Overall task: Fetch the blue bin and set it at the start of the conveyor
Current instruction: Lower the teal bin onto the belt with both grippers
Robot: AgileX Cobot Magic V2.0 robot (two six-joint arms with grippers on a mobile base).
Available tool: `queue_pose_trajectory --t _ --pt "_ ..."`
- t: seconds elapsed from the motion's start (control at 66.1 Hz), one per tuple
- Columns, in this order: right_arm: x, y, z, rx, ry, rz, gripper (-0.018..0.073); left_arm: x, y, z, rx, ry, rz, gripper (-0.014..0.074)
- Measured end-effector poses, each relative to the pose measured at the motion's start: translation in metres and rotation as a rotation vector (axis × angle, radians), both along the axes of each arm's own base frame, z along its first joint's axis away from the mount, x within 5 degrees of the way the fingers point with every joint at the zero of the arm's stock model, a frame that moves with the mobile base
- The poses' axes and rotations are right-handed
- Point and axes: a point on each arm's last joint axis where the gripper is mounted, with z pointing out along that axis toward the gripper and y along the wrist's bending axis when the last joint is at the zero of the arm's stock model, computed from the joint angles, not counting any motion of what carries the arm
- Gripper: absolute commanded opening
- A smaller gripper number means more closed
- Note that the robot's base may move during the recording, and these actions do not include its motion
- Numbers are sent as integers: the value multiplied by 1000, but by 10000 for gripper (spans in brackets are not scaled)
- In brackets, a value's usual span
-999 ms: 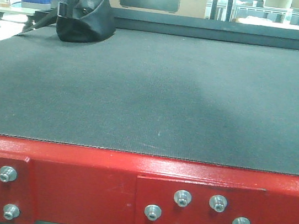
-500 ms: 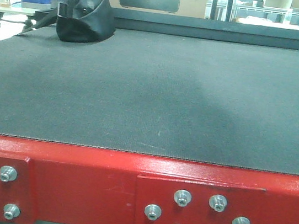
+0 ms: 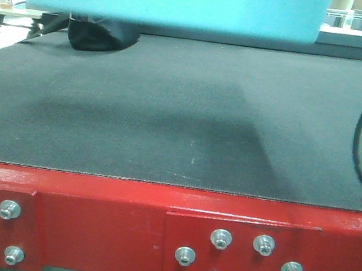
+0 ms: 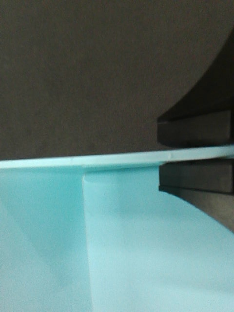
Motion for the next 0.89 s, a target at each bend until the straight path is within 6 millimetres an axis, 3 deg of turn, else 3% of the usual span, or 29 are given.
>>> queue_pose_trajectory --t 0.394,0.681,0.817,0.893 --pt "43 -16 -61 -38 95 117 -158 36 -13 -50 45 33 -138 -111" --pt "50 -16 -83 -84 139 155 -158 49 -17 -79 83 82 -178 -111" --pt "53 -15 -91 -87 157 155 -158 50 -17 -81 85 86 -178 -109" --pt "53 -15 -91 -85 157 155 -144 50 -17 -81 85 86 -178 -52"
